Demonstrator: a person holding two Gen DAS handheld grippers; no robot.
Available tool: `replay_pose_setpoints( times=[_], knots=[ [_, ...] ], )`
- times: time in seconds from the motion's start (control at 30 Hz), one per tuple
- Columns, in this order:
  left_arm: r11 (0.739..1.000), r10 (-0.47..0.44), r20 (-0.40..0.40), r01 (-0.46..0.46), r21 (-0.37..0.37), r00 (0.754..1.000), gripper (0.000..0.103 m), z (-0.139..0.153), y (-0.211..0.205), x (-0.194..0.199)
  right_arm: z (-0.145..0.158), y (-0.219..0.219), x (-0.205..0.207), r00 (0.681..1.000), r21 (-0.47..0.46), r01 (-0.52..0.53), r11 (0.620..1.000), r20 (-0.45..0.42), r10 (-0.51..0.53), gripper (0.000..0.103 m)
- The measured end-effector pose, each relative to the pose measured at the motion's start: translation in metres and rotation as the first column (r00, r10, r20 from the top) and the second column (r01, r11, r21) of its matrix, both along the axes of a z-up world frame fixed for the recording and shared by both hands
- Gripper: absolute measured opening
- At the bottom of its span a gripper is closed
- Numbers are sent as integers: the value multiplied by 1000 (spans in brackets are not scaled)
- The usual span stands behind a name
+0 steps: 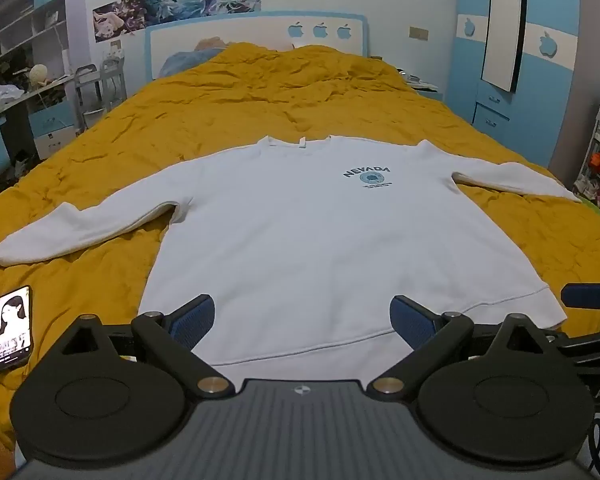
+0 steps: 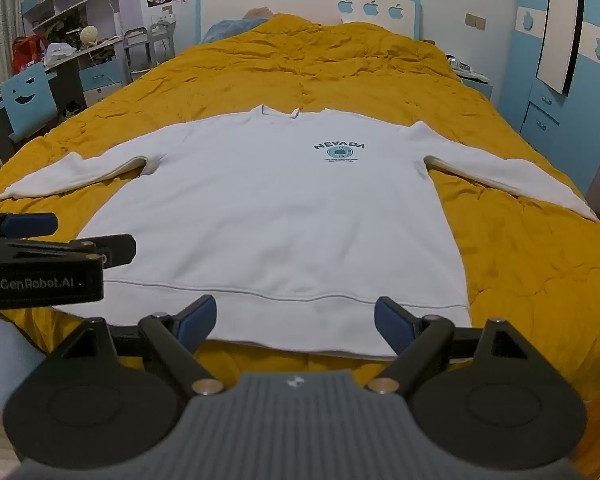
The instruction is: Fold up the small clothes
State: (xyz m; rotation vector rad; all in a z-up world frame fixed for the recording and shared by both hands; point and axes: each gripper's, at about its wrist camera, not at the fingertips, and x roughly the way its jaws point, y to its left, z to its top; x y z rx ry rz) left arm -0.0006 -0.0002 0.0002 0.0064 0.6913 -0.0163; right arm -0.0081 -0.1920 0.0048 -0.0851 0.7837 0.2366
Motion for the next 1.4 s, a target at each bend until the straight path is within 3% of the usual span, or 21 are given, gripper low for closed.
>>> replay_pose_setpoints(
  times=[1.4],
  knots=[
    [1000, 8, -25, -9, -9, 1000, 103, -3, 4, 2, 3, 0, -2, 1000, 21, -15, 1000, 22, 14, 82]
  ],
)
